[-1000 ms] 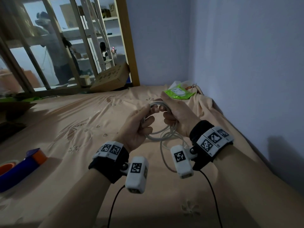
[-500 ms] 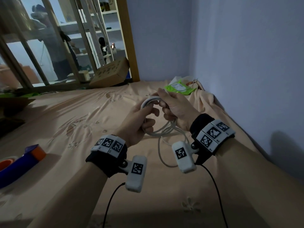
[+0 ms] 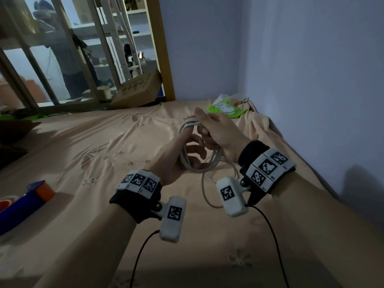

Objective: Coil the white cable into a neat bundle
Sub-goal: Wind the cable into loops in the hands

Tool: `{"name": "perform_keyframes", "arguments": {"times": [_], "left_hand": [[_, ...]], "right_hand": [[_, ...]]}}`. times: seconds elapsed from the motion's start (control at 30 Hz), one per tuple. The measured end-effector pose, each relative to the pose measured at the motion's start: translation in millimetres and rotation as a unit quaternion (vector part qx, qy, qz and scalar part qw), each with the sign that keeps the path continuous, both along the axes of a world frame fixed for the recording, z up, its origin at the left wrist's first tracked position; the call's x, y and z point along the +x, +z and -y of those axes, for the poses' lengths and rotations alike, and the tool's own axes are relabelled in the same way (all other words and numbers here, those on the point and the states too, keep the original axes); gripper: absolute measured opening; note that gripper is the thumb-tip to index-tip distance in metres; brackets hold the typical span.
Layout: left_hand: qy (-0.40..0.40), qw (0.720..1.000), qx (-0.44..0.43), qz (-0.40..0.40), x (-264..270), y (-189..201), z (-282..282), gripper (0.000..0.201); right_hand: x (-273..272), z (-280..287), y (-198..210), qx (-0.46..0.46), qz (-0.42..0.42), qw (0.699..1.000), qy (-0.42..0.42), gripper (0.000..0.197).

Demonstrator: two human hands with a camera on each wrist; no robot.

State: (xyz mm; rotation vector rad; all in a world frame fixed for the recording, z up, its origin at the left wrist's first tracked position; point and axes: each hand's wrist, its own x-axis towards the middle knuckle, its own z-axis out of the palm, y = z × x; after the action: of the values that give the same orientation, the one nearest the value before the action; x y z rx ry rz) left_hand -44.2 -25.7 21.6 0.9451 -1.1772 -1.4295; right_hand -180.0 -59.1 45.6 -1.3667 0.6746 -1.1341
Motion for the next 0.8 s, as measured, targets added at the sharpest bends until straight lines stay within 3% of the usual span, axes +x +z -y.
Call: {"name": "perform_keyframes", "arguments": {"times": [0.13,0.23,0.33,0.47,0.6,0.7,0.8], "left_hand": [[-0.034,0.999,0.032,0.001,1,-1,-2,0.043],[-0.005,0.998,0.058,0.026,0,1,-3,0.044],[0.037,0.997,0.049,0.051,3,3,-2,0.035],[-0.008,0.997,0.046,0.056,9,6,-1,0.02],[-0.058,0.995,0.054,0.065,9,10,-1,0.037],[-0.03,0.992,0.045,0.11,7,10,1,0.05],[0.008,0.994,0.013,0.105,4,10,2,0.039]], "right_hand": [[0,-1,-4,0.002,0.011,1.0,-0.004,0.041],[0,-1,-6,-0.006,-0.017,1.0,-0.009,0.029],[1,2,-8,-0.02,-0.083,0.995,-0.046,0.041],[1,3,-12,-0.025,-0.153,0.986,-0.06,0.051],[-1,2,-11,-0.096,-0.251,0.96,-0.073,0.025],[-2,2,-9,-0.085,-0.252,0.963,-0.044,0.016],[-3,2,-6,-0.063,-0.237,0.969,-0.029,0.012]]}}
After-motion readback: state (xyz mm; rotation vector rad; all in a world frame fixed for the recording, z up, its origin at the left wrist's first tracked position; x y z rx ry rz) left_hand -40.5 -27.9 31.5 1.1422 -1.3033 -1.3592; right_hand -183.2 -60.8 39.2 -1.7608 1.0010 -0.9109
